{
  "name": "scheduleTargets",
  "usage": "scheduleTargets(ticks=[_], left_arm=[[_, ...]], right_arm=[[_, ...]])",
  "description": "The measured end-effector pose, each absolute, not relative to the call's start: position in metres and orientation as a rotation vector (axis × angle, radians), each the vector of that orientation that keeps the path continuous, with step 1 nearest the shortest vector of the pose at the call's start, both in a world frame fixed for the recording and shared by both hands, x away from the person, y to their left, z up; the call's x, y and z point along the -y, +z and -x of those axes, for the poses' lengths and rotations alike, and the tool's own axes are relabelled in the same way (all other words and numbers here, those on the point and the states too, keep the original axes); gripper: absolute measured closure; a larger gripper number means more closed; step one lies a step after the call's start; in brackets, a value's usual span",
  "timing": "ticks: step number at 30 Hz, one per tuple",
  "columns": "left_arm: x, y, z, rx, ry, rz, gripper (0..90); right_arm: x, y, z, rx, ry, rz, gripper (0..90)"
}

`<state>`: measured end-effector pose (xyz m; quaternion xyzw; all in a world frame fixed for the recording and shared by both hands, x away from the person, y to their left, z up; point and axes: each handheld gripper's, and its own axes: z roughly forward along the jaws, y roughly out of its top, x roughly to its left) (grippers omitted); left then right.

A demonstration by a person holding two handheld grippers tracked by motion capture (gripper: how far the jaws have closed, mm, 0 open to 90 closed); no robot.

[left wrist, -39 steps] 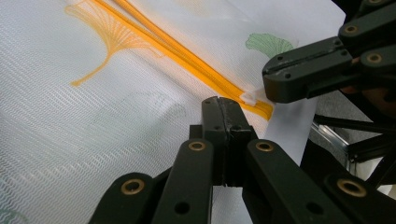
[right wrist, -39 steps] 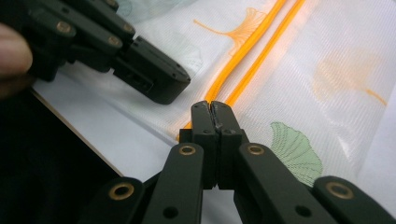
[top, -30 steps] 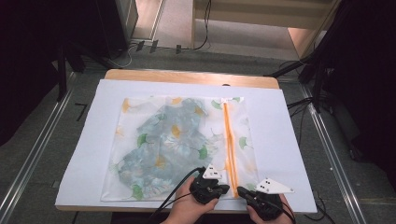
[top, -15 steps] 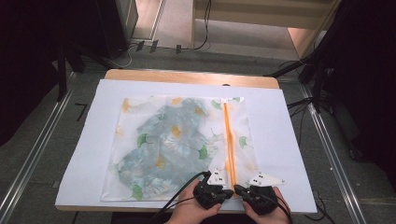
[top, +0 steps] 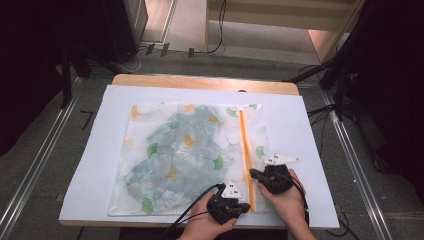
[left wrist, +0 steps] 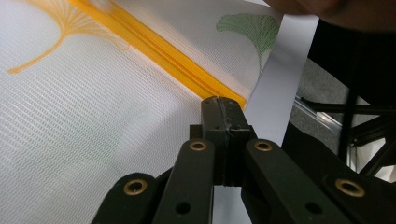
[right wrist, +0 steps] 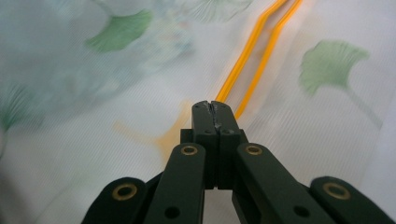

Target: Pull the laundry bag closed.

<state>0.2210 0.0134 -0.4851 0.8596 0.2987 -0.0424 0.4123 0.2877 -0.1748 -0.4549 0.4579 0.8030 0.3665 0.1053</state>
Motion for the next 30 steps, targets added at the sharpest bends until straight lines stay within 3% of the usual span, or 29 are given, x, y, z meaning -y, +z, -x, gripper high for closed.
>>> scheduleTargets(ticks=[17,30], left_arm=[[-0.014,-0.486,-0.222,-0.750,-0.116,-2.156,90.0],[-0.015,-0.486,-0.224,-0.755,-0.138,-2.156,90.0]], right_arm=[[0.149,-0.452,-0.459,-2.275,1.029,-1.437,90.0],[0.141,-0.425,-0.531,-2.188,1.015,-1.525,90.0]])
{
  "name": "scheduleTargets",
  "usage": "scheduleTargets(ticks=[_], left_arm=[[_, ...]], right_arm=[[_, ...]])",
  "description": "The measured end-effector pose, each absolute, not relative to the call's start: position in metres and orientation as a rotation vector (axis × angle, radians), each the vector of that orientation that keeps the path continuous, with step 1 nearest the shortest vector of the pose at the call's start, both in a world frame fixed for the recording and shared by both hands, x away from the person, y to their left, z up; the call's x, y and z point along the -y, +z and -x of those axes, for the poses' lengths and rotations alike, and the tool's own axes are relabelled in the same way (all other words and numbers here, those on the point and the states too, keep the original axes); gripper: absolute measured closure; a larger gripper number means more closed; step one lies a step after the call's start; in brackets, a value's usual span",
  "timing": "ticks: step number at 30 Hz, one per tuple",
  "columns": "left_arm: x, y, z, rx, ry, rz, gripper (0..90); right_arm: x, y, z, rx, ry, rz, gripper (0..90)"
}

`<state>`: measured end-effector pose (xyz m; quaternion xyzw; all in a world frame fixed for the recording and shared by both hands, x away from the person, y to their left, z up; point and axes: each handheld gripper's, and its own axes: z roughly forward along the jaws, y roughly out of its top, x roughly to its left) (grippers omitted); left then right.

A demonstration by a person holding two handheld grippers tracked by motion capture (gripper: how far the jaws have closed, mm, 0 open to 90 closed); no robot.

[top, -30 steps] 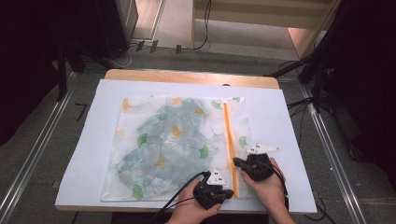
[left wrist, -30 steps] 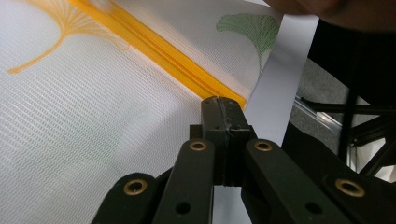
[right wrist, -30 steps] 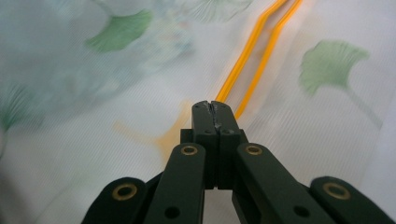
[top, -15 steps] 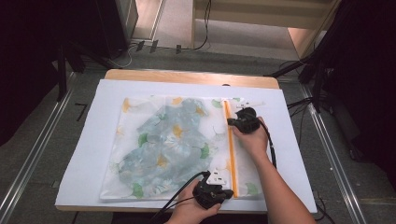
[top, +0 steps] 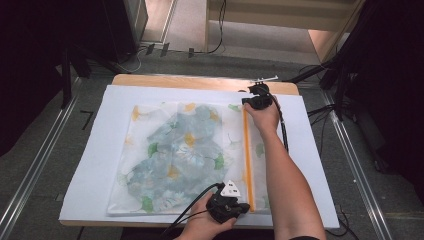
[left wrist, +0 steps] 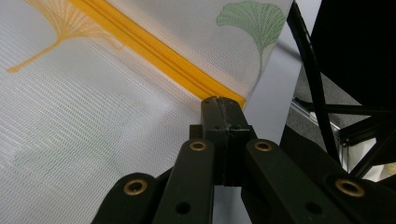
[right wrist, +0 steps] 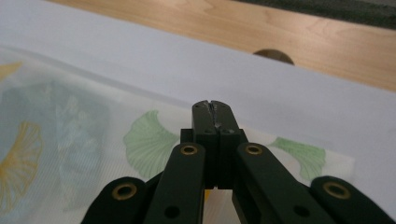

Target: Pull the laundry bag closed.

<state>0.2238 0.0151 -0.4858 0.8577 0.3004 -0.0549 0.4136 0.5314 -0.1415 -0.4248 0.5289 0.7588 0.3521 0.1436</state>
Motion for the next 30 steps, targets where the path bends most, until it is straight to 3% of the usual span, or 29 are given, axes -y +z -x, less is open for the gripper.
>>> scheduleTargets(ticks=[10,13,20,22,23,27,30], left_arm=[[-0.015,-0.486,-0.225,-0.769,-0.159,-2.146,90.0],[-0.017,-0.486,-0.227,-0.776,-0.181,-2.143,90.0],[-0.024,-0.483,-0.230,-0.745,-0.230,-2.089,90.0],[-0.028,-0.482,-0.230,-0.735,-0.241,-2.061,88.6],[-0.030,-0.482,-0.230,-0.731,-0.244,-2.057,78.3],[-0.039,-0.475,-0.230,-0.731,-0.181,-2.039,59.5],[-0.051,-0.467,-0.236,-0.767,-0.127,-2.036,35.4]], right_arm=[[0.139,-0.419,-0.532,-2.105,1.069,-1.561,90.0],[0.143,-0.426,-0.525,-2.088,1.123,-1.608,72.0],[0.167,-0.445,-0.473,-2.101,1.216,-1.529,55.7],[0.171,-0.446,-0.467,-2.091,1.225,-1.529,54.9],[0.176,-0.448,-0.459,-2.081,1.238,-1.538,52.2],[0.190,-0.454,-0.434,-2.071,1.277,-1.525,43.7],[0.197,-0.458,-0.415,-2.070,1.277,-1.524,28.4]])
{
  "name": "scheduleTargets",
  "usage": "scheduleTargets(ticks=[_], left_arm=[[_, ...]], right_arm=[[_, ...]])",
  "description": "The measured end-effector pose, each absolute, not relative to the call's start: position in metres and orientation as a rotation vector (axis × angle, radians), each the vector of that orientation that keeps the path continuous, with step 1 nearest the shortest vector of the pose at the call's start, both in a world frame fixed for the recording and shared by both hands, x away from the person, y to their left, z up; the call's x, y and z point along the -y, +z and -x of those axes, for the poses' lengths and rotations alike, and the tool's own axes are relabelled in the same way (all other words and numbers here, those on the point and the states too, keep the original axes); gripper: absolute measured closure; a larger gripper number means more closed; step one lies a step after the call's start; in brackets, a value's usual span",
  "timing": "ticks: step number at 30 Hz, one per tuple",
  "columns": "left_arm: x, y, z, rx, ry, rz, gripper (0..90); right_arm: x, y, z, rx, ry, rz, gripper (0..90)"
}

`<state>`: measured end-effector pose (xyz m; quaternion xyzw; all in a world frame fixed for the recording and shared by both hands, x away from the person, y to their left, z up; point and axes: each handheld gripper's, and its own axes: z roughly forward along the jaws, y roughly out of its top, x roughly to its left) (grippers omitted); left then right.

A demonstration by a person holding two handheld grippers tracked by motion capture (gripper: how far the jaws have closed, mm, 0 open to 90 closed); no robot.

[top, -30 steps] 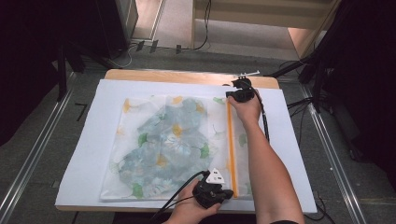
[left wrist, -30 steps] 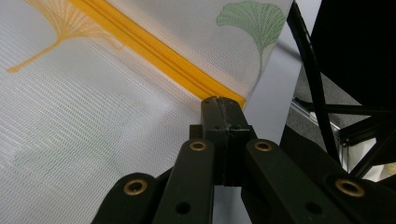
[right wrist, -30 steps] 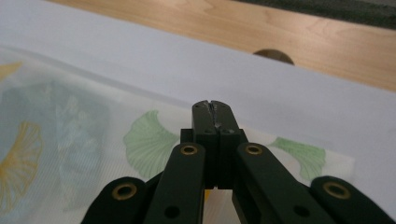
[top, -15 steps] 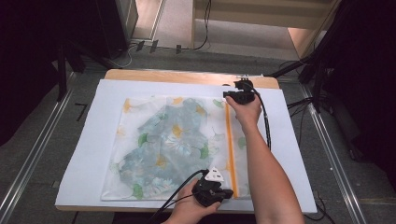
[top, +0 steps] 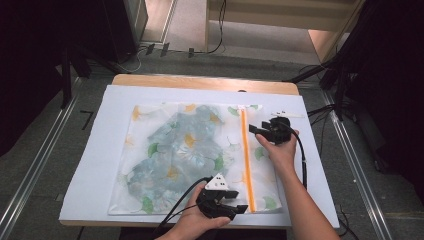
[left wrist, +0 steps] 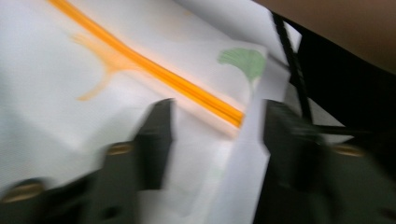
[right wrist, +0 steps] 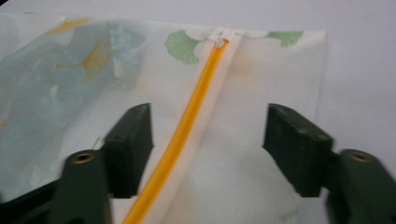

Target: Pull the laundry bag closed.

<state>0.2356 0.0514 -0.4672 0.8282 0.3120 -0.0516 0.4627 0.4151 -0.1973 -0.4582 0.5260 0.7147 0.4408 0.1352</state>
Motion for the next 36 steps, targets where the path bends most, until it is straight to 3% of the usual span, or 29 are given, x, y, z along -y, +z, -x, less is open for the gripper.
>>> scheduleTargets(ticks=[3,10,22,36], left_arm=[[-0.068,-0.462,-0.245,-0.799,-0.085,-2.021,17.9],[-0.124,-0.450,-0.265,-0.849,0.018,-1.928,5.8],[-0.190,-0.439,-0.270,-0.860,0.126,-1.906,6.0],[-0.279,-0.431,-0.262,-0.992,0.282,-1.833,6.0]], right_arm=[[0.200,-0.460,-0.396,-2.066,1.221,-1.516,12.2],[0.213,-0.464,-0.355,-2.087,1.256,-1.478,10.9],[0.235,-0.463,-0.313,-2.091,1.308,-1.450,11.0],[0.268,-0.464,-0.275,-2.055,1.263,-1.460,11.5]])
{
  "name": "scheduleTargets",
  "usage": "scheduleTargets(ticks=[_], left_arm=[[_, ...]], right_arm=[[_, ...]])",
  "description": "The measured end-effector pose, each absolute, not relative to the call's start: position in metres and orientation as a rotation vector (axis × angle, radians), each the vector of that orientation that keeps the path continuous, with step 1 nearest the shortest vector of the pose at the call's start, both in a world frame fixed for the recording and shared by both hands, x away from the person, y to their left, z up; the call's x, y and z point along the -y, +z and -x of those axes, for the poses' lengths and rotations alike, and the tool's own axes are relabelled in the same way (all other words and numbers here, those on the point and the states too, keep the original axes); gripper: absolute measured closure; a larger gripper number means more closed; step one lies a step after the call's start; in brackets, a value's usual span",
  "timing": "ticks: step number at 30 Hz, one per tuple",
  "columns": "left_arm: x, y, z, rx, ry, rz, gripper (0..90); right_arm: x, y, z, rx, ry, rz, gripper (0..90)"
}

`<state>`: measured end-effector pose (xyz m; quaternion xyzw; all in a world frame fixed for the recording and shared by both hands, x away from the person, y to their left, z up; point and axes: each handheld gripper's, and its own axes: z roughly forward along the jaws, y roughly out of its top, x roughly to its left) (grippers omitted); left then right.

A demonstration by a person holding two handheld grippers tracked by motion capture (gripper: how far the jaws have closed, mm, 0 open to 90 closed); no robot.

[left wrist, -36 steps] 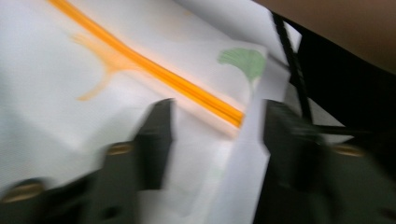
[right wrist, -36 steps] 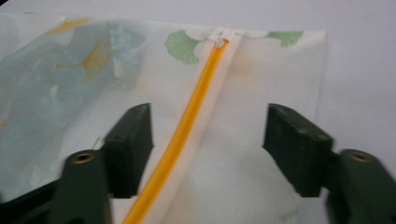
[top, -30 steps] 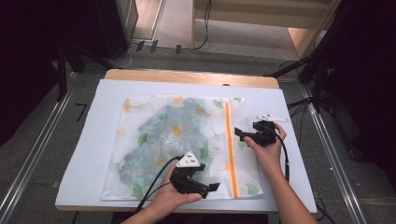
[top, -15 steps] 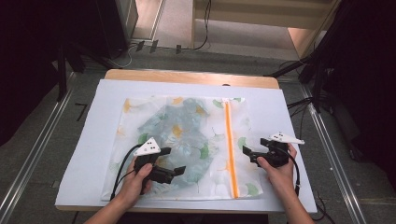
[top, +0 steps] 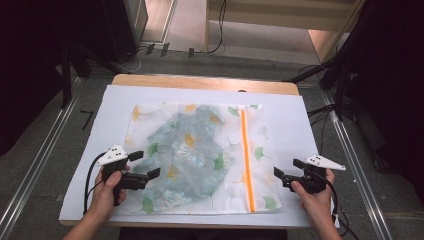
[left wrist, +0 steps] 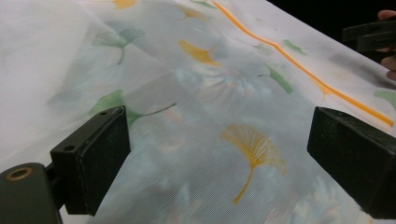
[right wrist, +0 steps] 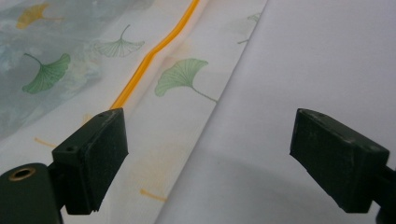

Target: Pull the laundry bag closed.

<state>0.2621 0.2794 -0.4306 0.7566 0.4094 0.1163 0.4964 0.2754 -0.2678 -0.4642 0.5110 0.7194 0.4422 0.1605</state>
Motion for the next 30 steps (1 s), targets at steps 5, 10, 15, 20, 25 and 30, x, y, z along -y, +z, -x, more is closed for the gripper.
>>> scheduleTargets(ticks=[5,10,15,20,25,30], left_arm=[[-0.302,-0.429,-0.256,-1.034,0.310,-1.799,6.0],[-0.315,-0.432,-0.247,-1.050,0.345,-1.833,6.0],[-0.327,-0.433,-0.239,-1.070,0.365,-1.829,6.0],[-0.335,-0.435,-0.232,-1.081,0.382,-1.829,6.0],[-0.342,-0.434,-0.226,-1.095,0.408,-1.820,6.0],[-0.352,-0.434,-0.220,-1.124,0.422,-1.801,6.0]], right_arm=[[0.275,-0.465,-0.262,-2.056,1.242,-1.464,11.6],[0.283,-0.464,-0.249,-2.052,1.264,-1.478,12.1],[0.292,-0.466,-0.235,-2.051,1.265,-1.479,12.6],[0.303,-0.465,-0.226,-2.029,1.289,-1.501,12.8],[0.309,-0.462,-0.216,-2.008,1.278,-1.491,12.8],[0.315,-0.463,-0.207,-1.998,1.259,-1.493,12.9]])
